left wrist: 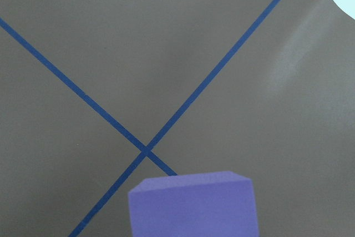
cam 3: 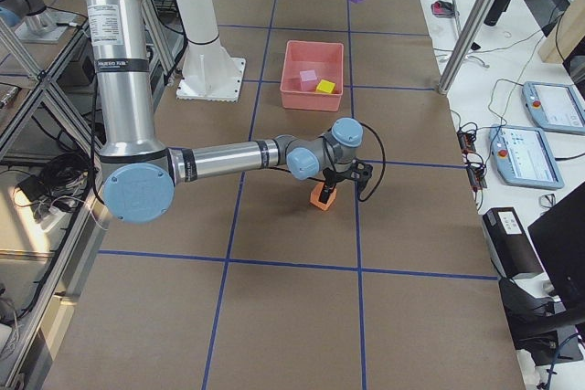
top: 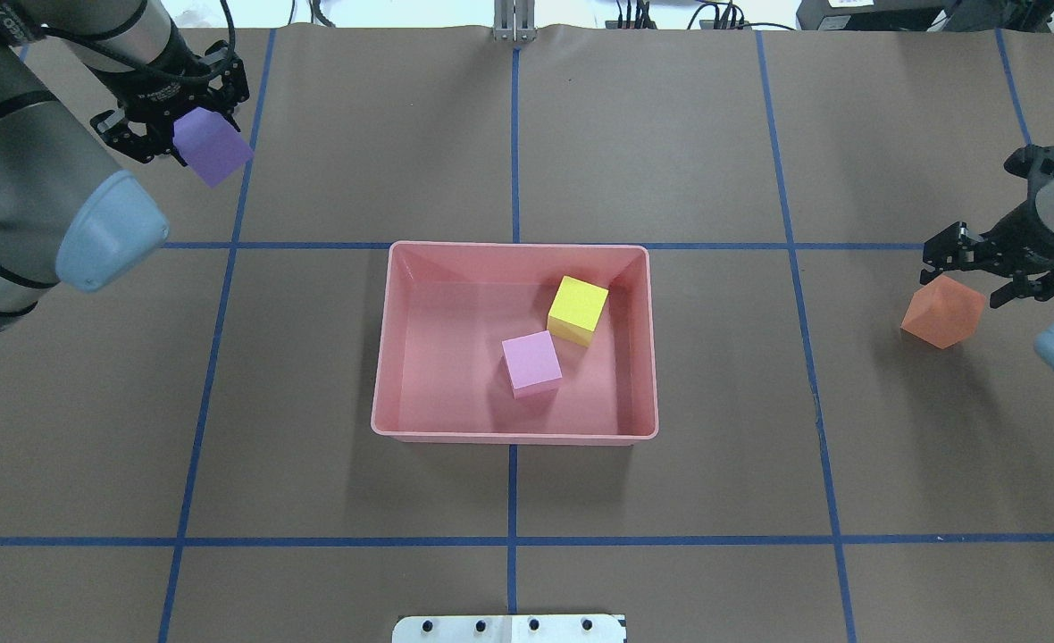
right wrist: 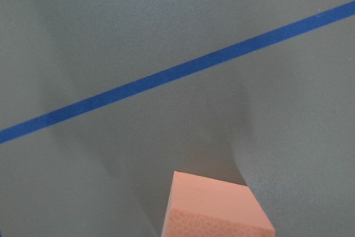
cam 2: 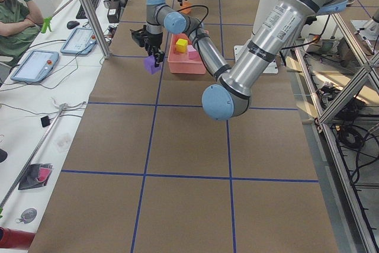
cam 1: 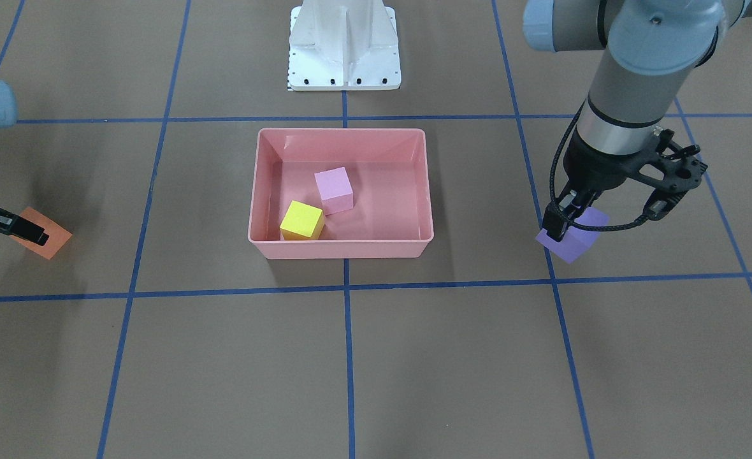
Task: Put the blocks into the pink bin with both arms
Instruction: 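Lift the purple cube with the left gripper while the right gripper grasps the orange cube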
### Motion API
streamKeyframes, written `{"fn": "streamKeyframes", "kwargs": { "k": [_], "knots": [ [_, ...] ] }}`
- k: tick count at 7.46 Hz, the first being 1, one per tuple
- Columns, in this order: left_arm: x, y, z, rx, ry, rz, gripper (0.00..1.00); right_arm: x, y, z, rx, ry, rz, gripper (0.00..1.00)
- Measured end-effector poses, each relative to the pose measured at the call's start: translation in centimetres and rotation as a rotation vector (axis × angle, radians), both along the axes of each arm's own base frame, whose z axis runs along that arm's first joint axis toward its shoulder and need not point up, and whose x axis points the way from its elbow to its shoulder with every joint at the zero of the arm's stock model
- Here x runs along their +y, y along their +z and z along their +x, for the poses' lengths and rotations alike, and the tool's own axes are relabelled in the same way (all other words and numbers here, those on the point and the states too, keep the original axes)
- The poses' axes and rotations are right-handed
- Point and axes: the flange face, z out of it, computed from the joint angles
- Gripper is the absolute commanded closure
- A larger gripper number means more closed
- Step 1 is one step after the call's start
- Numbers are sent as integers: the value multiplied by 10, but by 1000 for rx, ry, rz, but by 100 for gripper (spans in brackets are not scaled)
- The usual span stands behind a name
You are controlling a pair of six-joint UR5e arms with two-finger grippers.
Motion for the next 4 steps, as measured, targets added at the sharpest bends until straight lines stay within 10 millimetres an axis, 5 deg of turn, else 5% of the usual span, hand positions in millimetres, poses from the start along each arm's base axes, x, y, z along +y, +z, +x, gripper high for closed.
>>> {"fn": "streamKeyframes", "kwargs": {
  "k": [4],
  "knots": [
    [24, -45, 65, 50, -5, -33, 100, 8, 9, -9, 13, -19, -15, 0]
  ]
}}
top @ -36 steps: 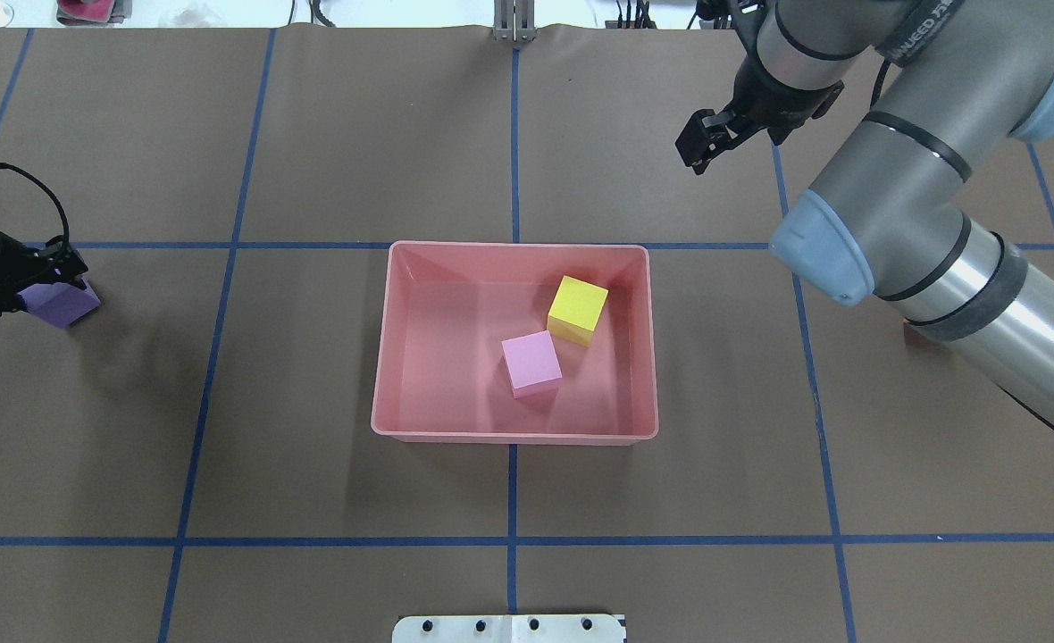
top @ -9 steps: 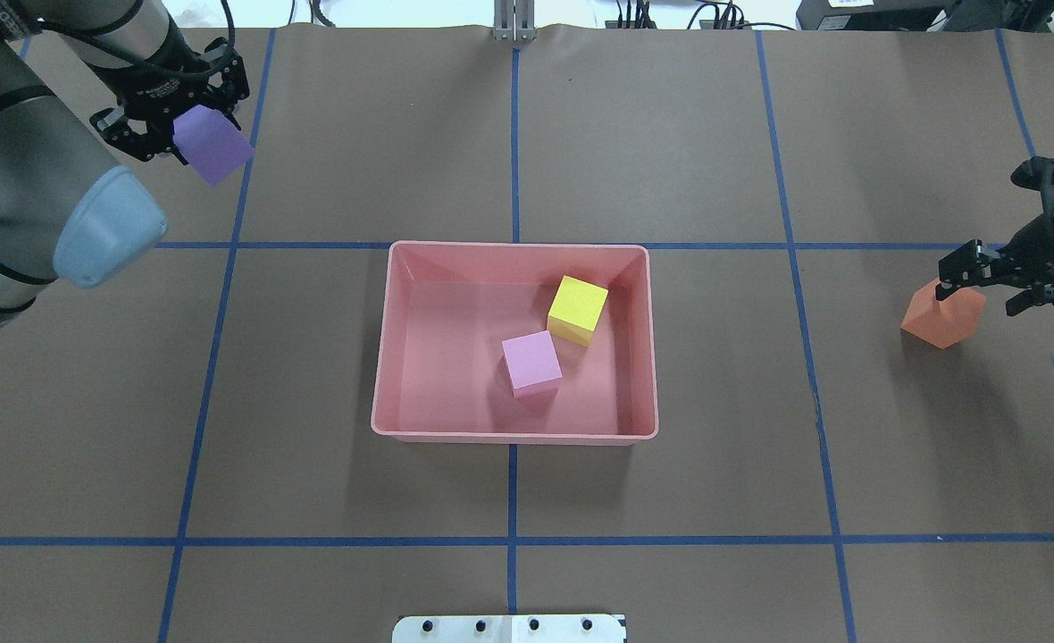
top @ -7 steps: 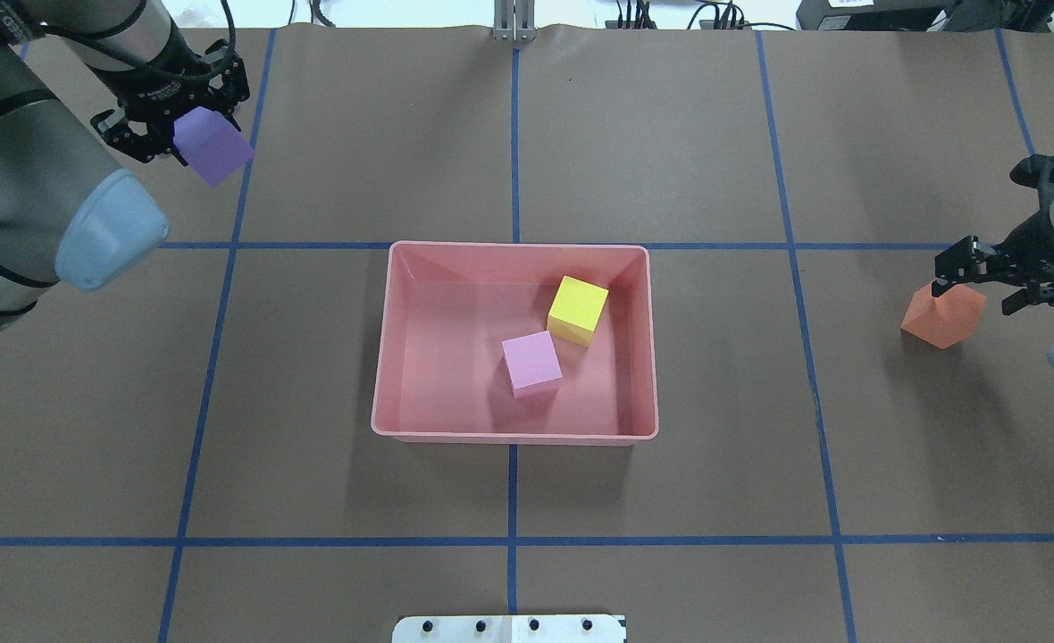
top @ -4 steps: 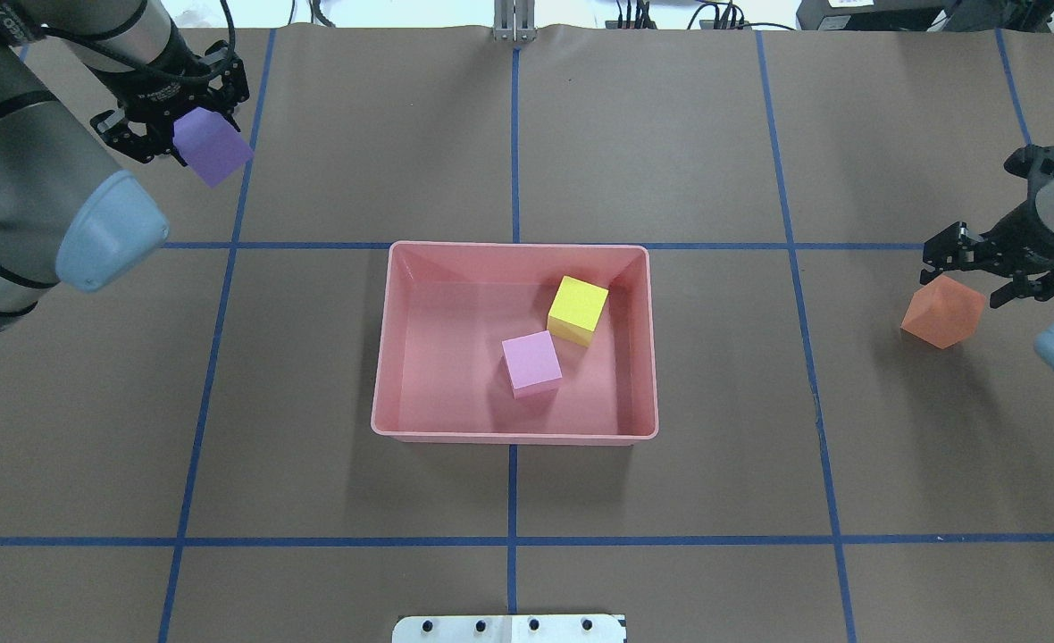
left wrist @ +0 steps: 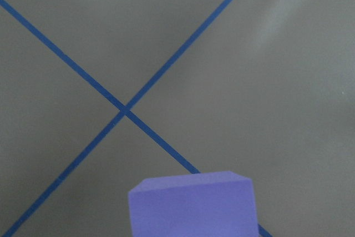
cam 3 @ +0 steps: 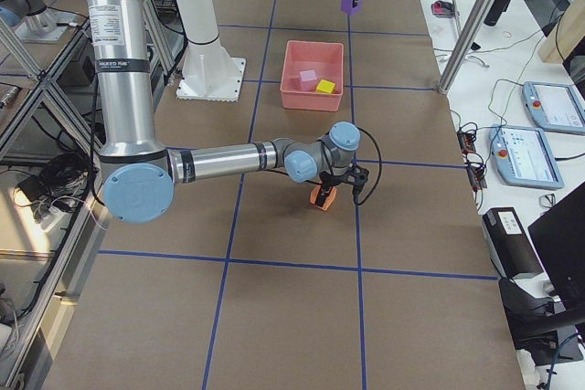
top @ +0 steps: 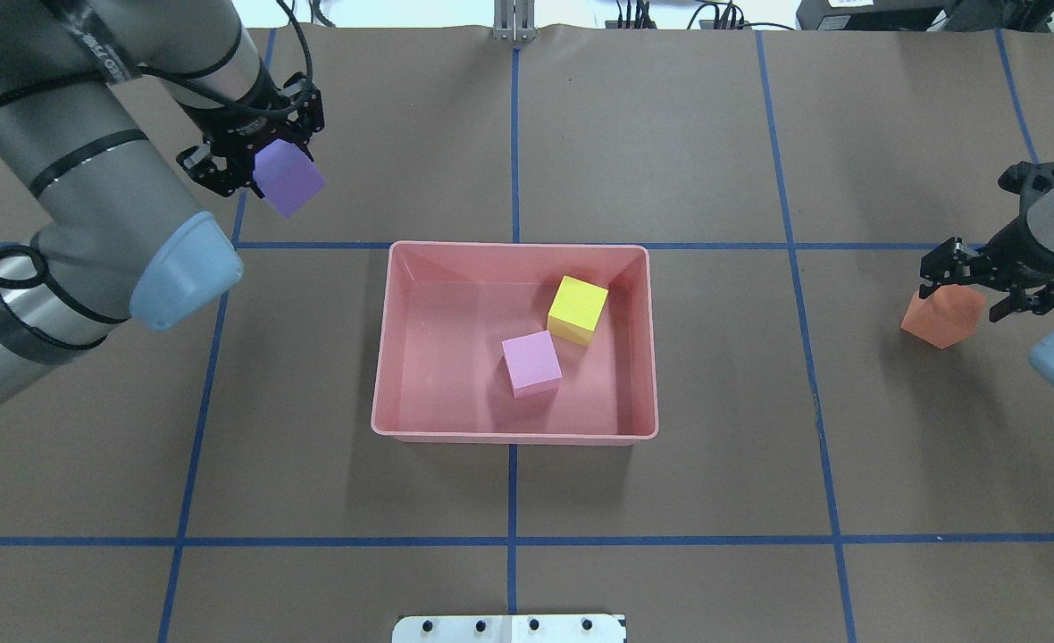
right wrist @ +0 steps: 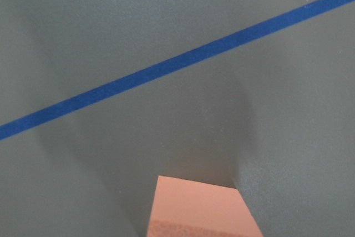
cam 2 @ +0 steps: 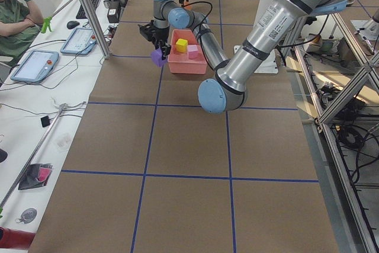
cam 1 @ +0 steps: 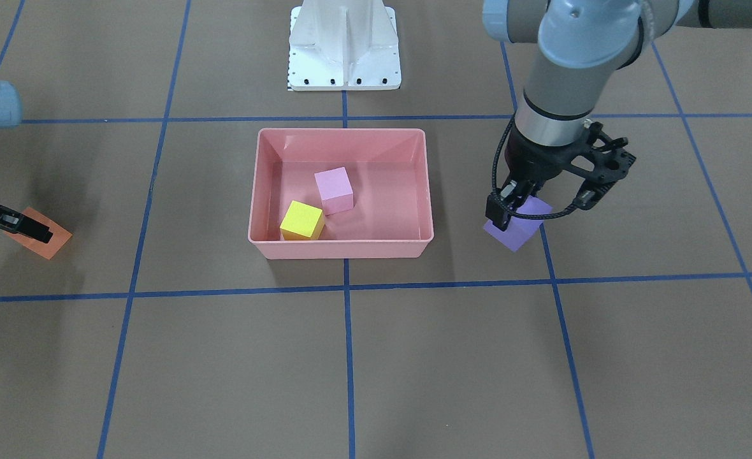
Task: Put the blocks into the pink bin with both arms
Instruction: 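Lower the purple cube into the pink bin and open the left gripper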
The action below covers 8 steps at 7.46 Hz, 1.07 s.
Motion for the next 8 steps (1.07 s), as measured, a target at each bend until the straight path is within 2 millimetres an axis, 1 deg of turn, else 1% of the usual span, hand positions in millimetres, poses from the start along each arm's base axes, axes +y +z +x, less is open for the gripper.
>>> {"fn": "streamKeyframes", "kwargs": {
  "k": [1, 3, 4, 5, 6, 7, 8],
  "knots": [
    [3, -18, 23, 7, -12, -9, 100, 1, 0, -3, 1, -6, -1, 0],
    [5, -69, 82, 29, -33, -46, 100, 4, 1, -8, 1, -16, -2, 0],
    [11, -87, 106, 41, -33, -64, 100, 5, 2, -9, 3, -19, -4, 0],
    [20, -101, 124, 58, -23, -67, 59, 7, 4, -9, 5, -21, -6, 1],
    [32, -108, 142, 73, -12, -73, 1, 8, 6, -9, 7, -21, -9, 1],
    [43, -111, 157, 82, -8, -81, 0, 9, 7, -8, 9, -22, -12, 2],
    [52, -111, 169, 82, -8, -79, 0, 10, 9, -8, 13, -21, -12, 4]
  ]
}}
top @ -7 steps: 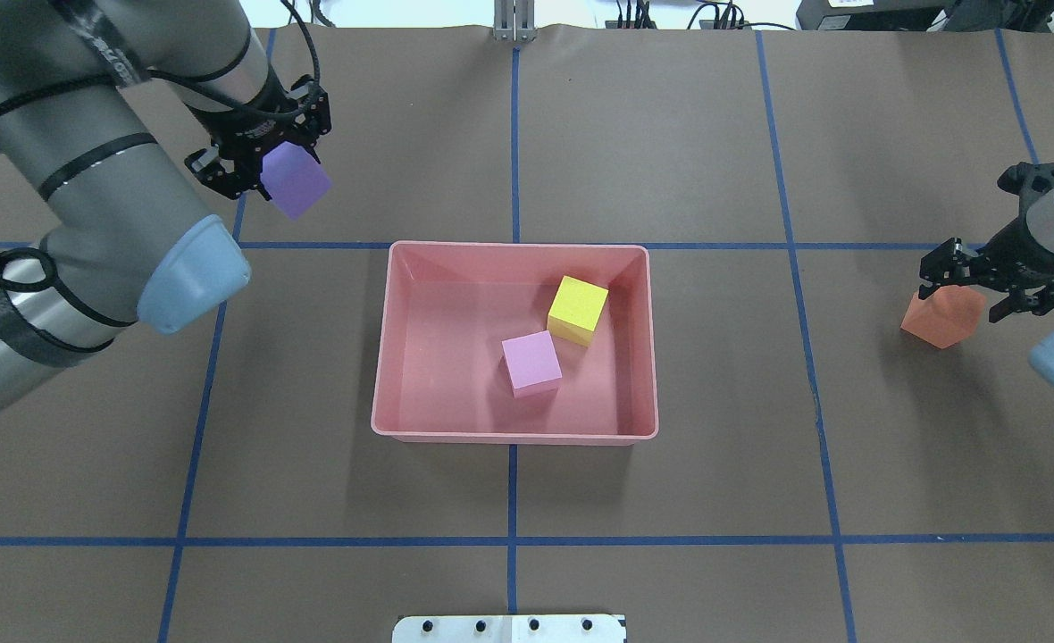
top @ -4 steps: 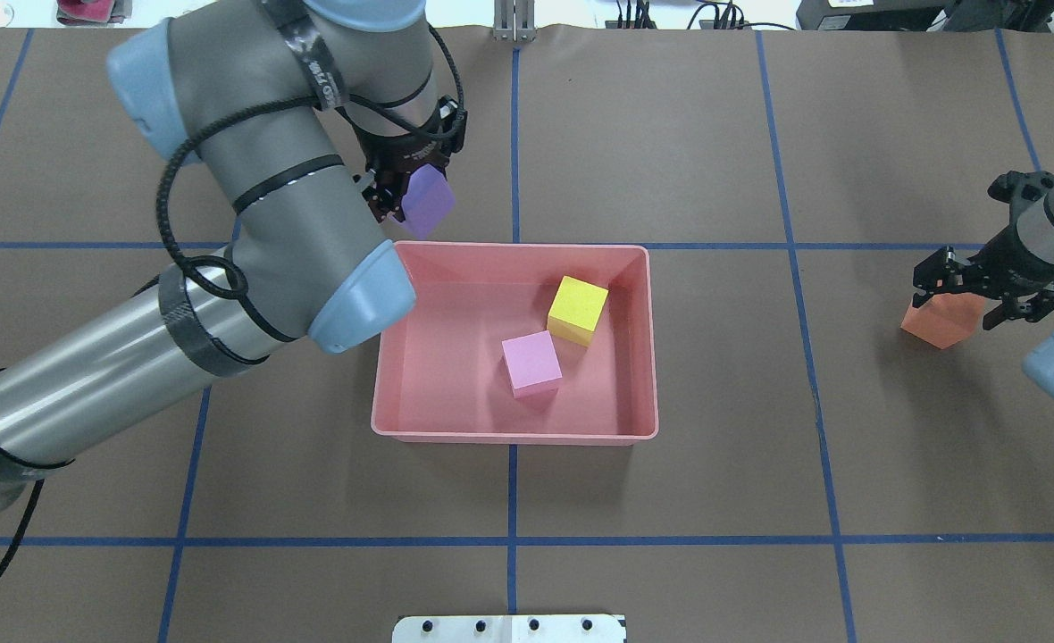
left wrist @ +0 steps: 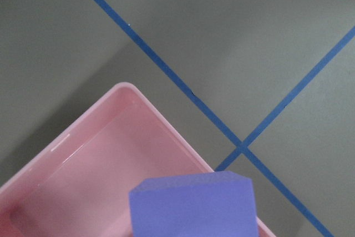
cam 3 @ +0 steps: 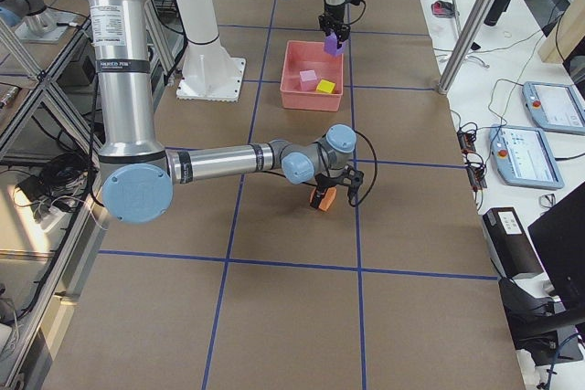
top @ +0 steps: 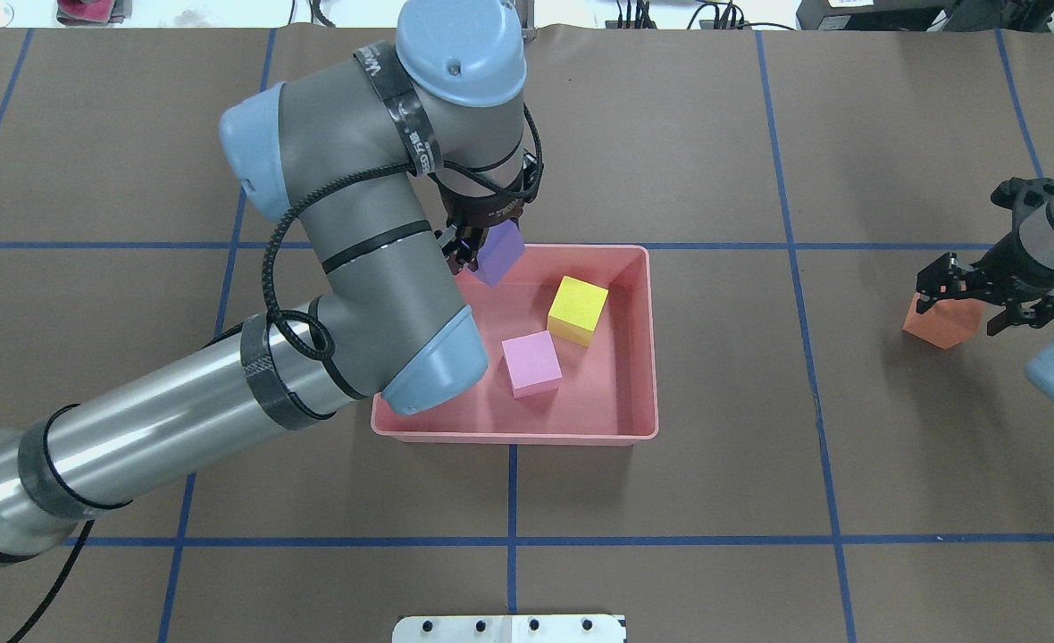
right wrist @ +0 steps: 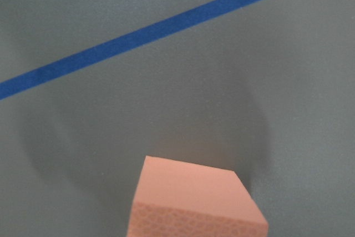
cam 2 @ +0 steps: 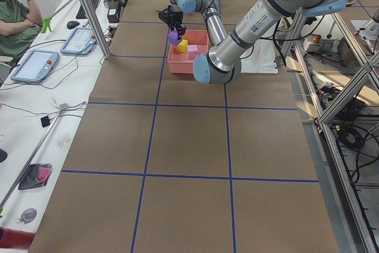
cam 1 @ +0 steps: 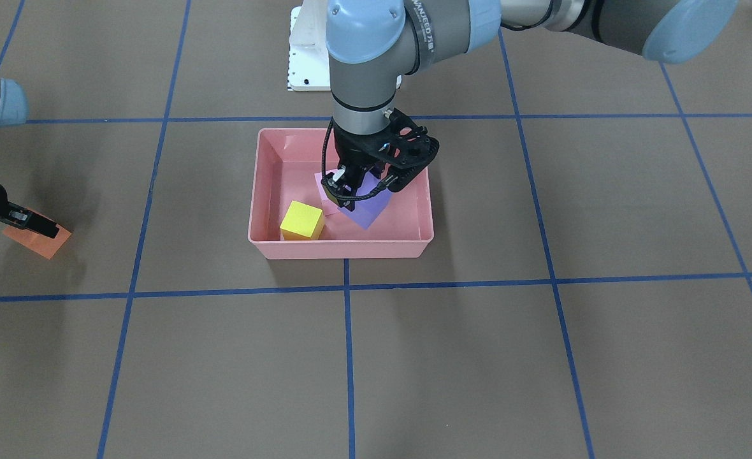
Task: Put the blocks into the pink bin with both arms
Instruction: 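Lower the purple cube into the pink bin and open the left gripper, then carry the orange cube into the bin with the right gripper while the left gripper withdraws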
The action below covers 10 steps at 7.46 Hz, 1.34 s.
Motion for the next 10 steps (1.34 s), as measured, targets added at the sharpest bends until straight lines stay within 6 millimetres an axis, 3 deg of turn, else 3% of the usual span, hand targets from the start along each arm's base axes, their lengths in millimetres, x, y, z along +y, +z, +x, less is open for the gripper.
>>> {"fn": "streamKeyframes", "kwargs": {
  "k": [1, 2, 3, 4, 6, 7, 8, 9, 10],
  "knots": [
    [5, -1, 6, -3, -1, 8, 0, 0, 1, 0, 6, 2, 2, 11],
    [9, -3, 7, -2, -1, 15, 0, 0, 1, 0, 9, 3, 3, 33],
    [11, -5, 6, 2, -1, 21, 0, 0, 2, 0, 12, 4, 2, 87],
    [13, -8, 4, 6, -2, 25, 0, 0, 2, 1, 15, 9, -1, 100],
    [16, -15, -3, 21, -4, 35, 0, -1, -1, -1, 21, 19, 4, 100],
    [19, -23, -17, 32, -9, 42, 0, -3, -14, 0, 17, 22, 13, 100],
    [21, -31, -38, 34, -17, 52, 0, -6, -42, 3, 16, 29, 13, 100],
    [24, -31, -63, 18, -2, 80, 0, -12, -85, 6, 18, 36, 12, 100],
    [28, -14, -94, -24, 50, 136, 0, -22, -139, 5, 20, 40, 13, 100]
  ]
}}
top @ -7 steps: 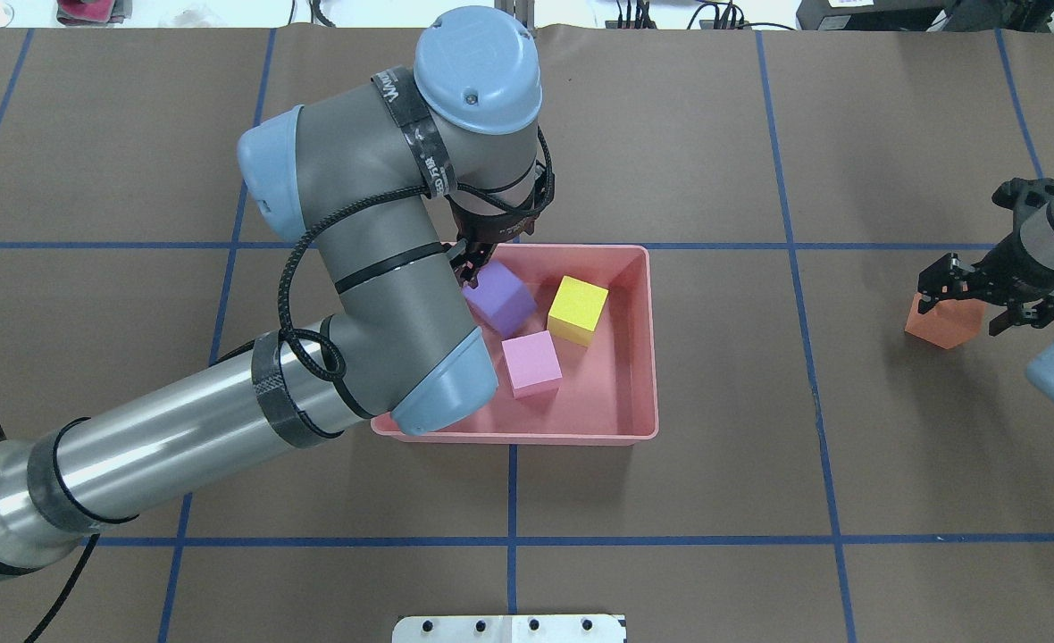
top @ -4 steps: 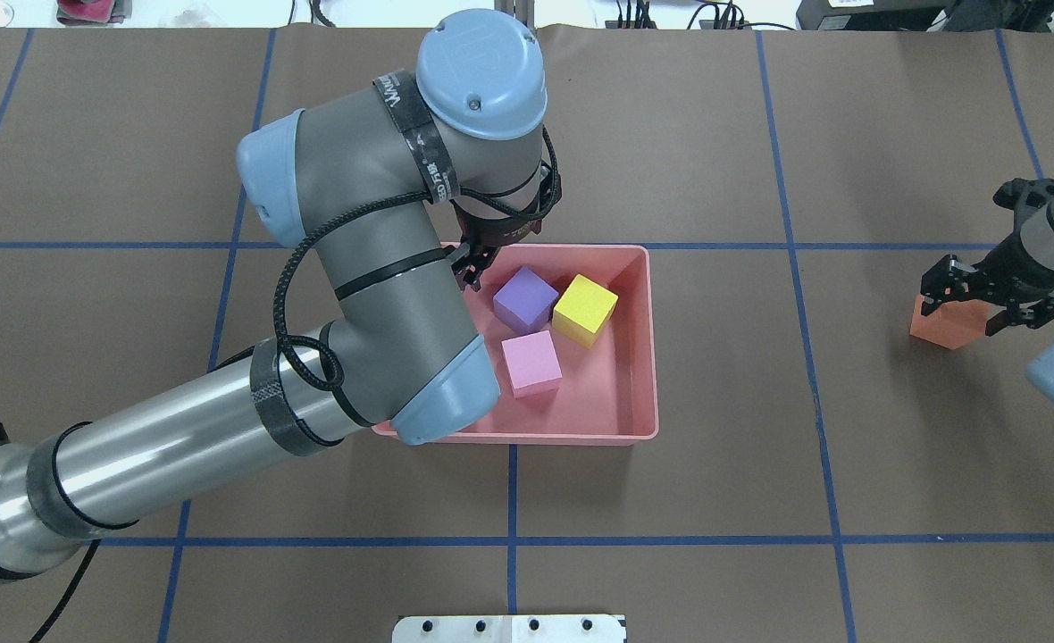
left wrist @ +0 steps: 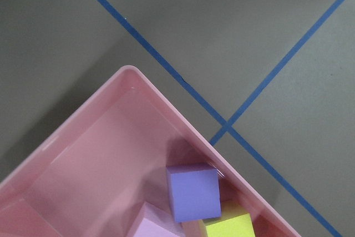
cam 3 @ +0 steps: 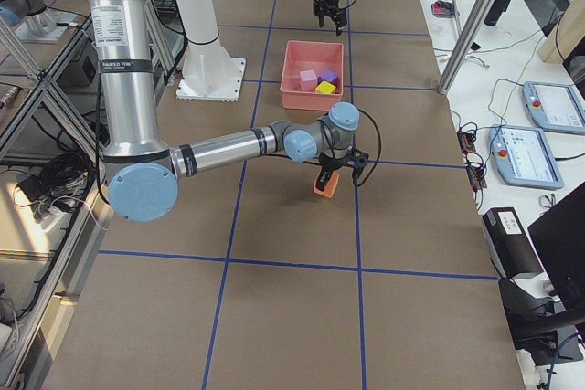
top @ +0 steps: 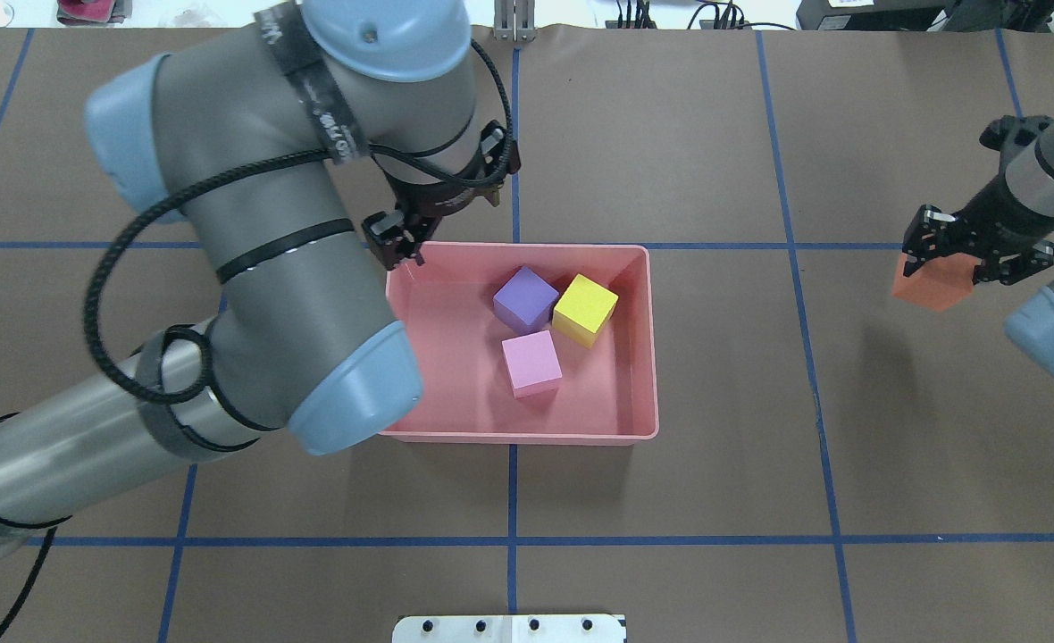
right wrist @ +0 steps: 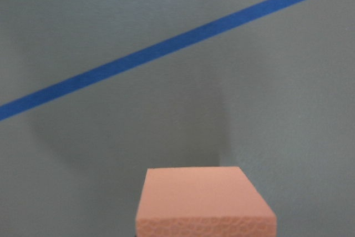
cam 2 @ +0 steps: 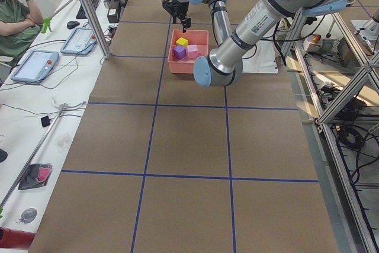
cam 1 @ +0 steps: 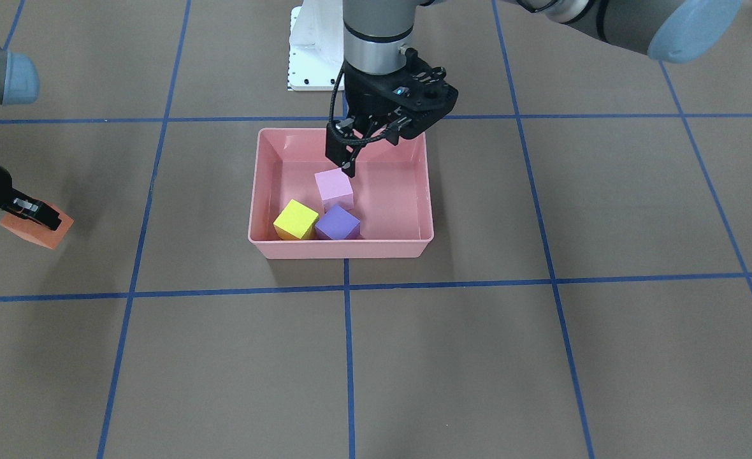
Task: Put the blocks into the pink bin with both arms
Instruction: 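Carry the orange cube into the bin with the right gripper while the left gripper withdraws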
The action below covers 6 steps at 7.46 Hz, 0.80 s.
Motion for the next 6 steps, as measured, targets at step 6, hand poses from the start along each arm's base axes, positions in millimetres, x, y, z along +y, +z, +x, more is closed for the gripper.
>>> {"fn": "streamKeyframes", "kwargs": {
  "k": [6],
  "knots": [
    [-16, 209, -173, -253, 392, 284, 0, 43, -259, -123, -93, -184, 284, 100]
  ]
}}
